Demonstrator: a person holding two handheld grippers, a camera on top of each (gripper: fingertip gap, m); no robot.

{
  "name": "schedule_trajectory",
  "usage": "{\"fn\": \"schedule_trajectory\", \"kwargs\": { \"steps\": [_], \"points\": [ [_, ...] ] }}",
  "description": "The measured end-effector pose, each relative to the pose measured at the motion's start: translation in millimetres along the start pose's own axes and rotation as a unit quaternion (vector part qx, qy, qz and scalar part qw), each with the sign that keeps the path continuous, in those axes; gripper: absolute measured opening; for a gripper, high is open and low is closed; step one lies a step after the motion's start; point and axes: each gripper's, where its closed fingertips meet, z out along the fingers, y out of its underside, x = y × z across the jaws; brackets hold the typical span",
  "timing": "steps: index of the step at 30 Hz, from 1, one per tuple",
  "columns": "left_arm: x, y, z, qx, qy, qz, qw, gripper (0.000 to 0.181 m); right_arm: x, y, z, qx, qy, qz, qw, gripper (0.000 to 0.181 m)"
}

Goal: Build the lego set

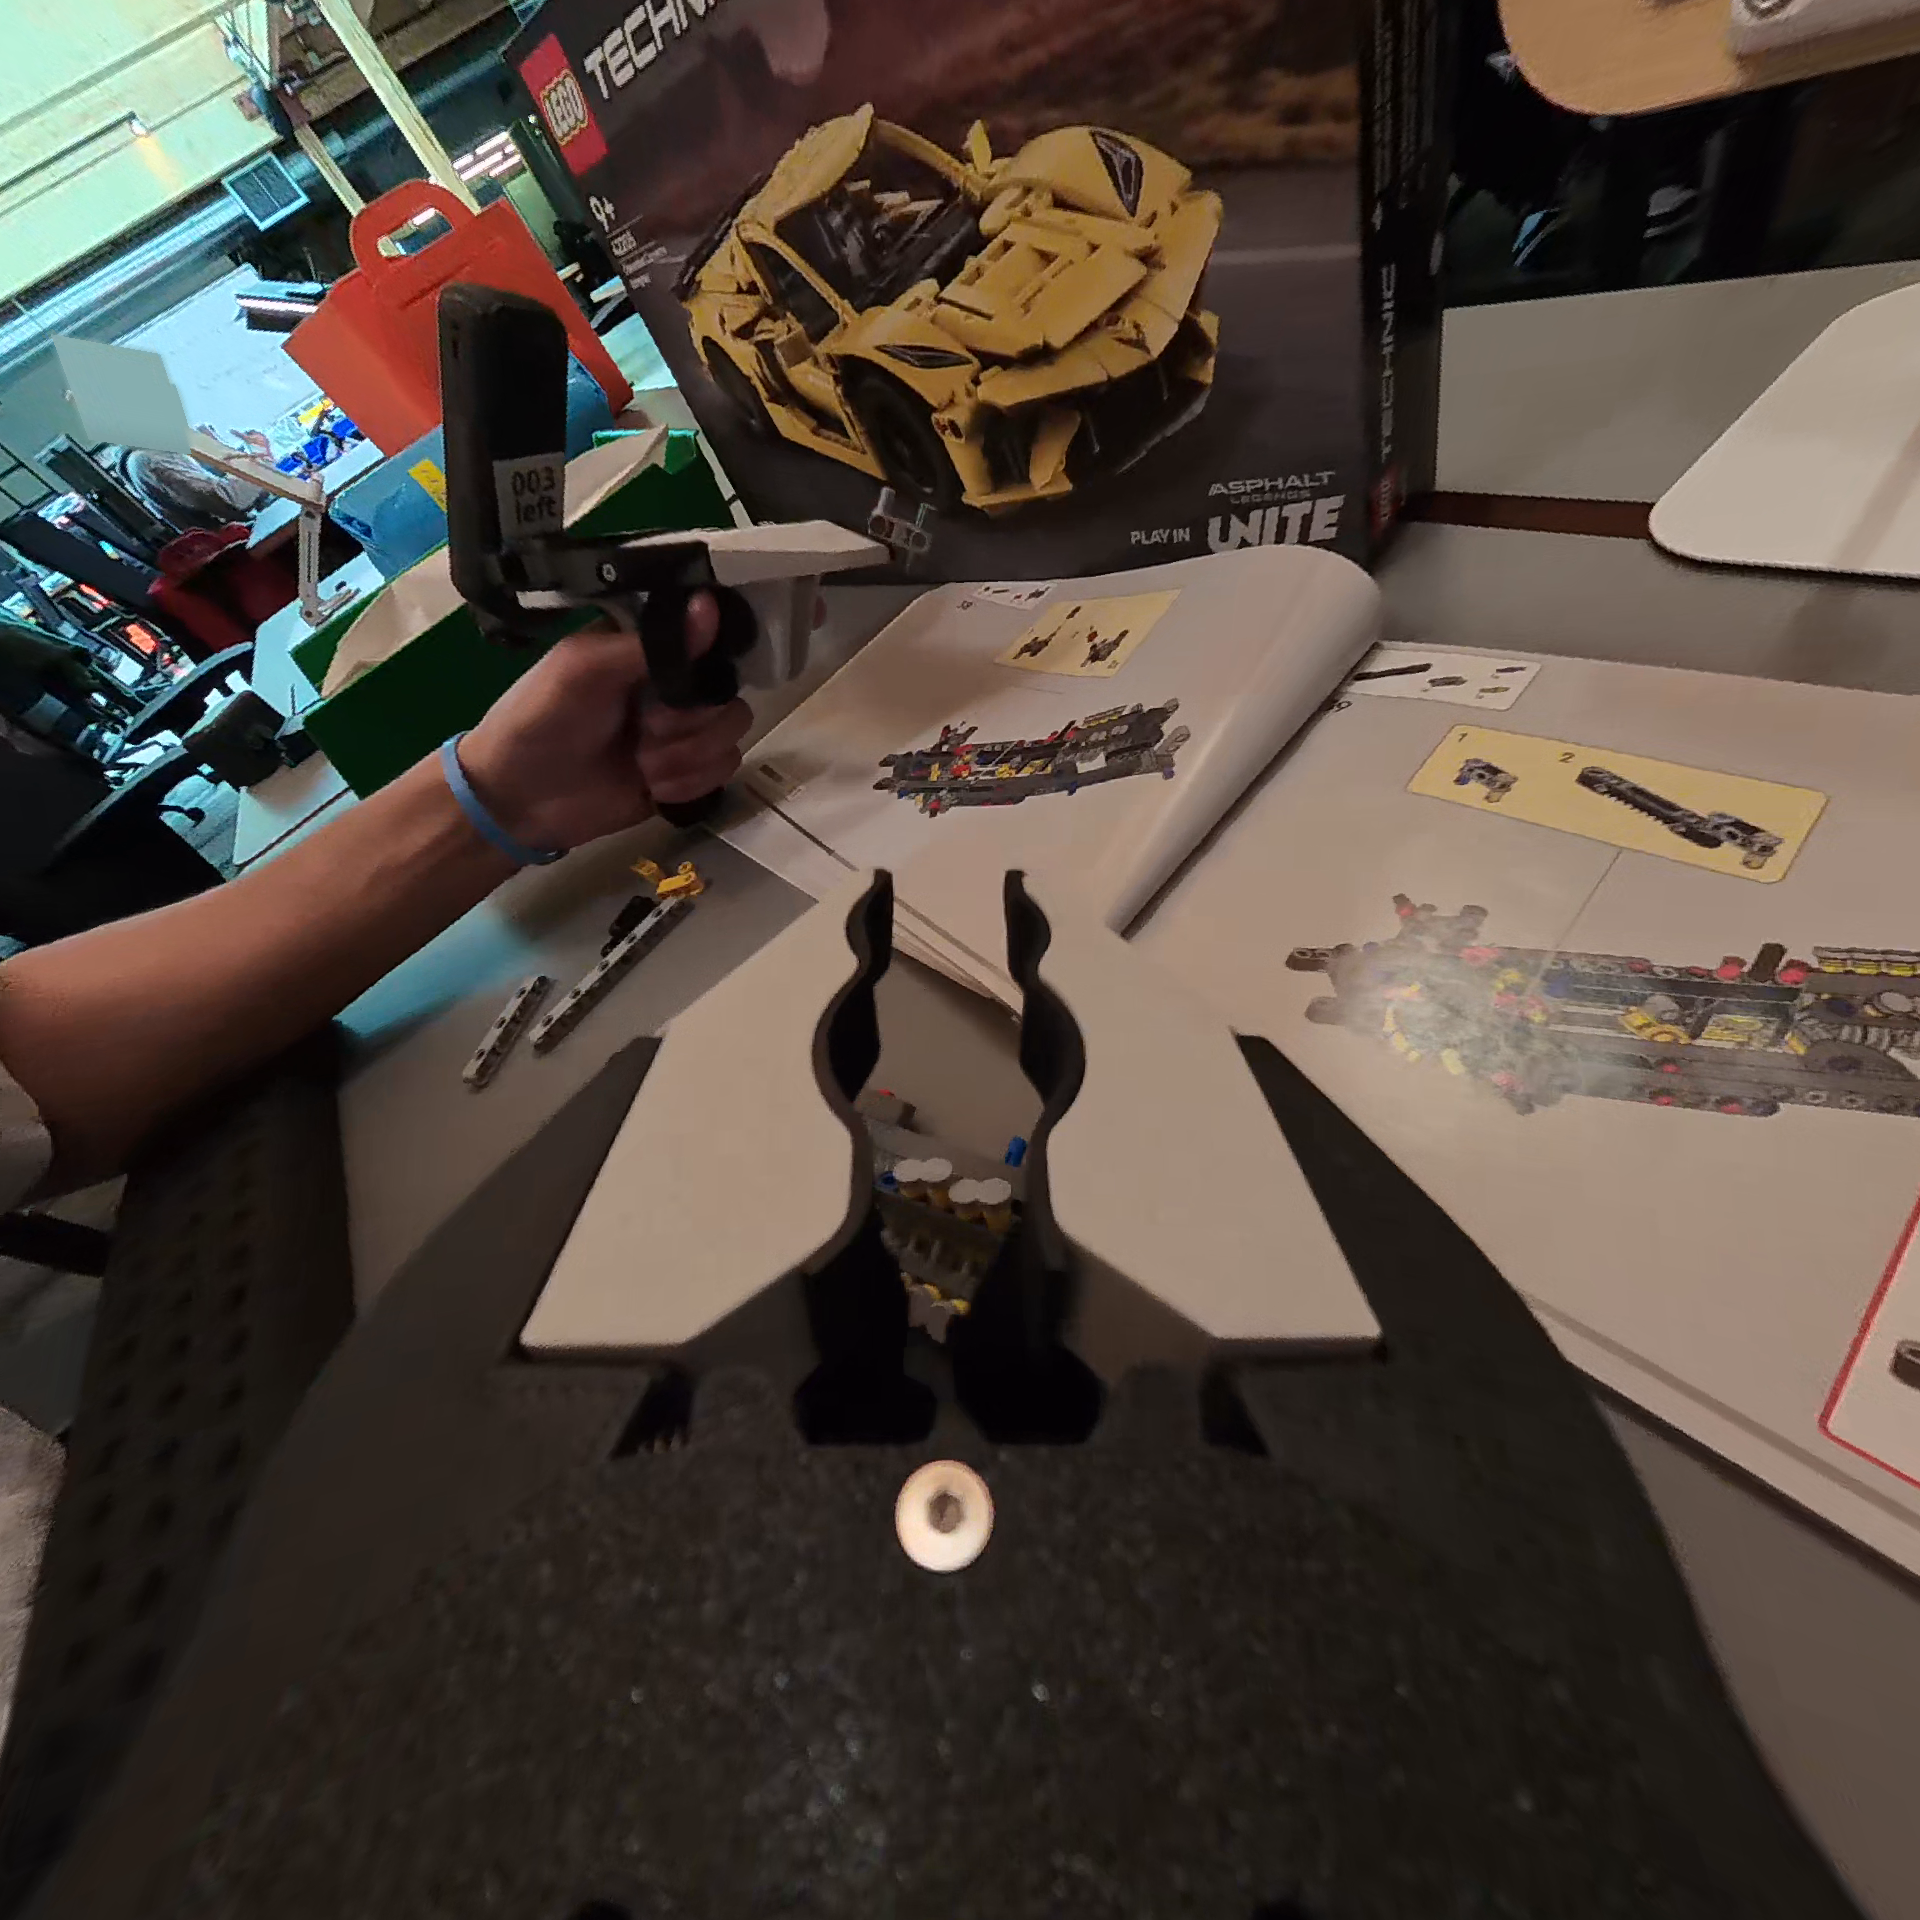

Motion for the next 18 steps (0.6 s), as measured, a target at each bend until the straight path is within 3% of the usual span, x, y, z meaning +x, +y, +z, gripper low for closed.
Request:
{"fn": "schedule_trajectory", "kwargs": {
  "steps": [12, 18],
  "points": [
    [3, 9, 1, -0.015, 0.020, -0.017, 1.000, 0.003, -2, 11, 6, -0.026, -0.005, -0.012, 1.000, 0.019],
    [3, 13, -1, -0.033, 0.011, 0.020, 0.999, 0.003, -4, 11, 5, -0.027, -0.005, -0.018, 0.999, 0.019]
  ]
}}
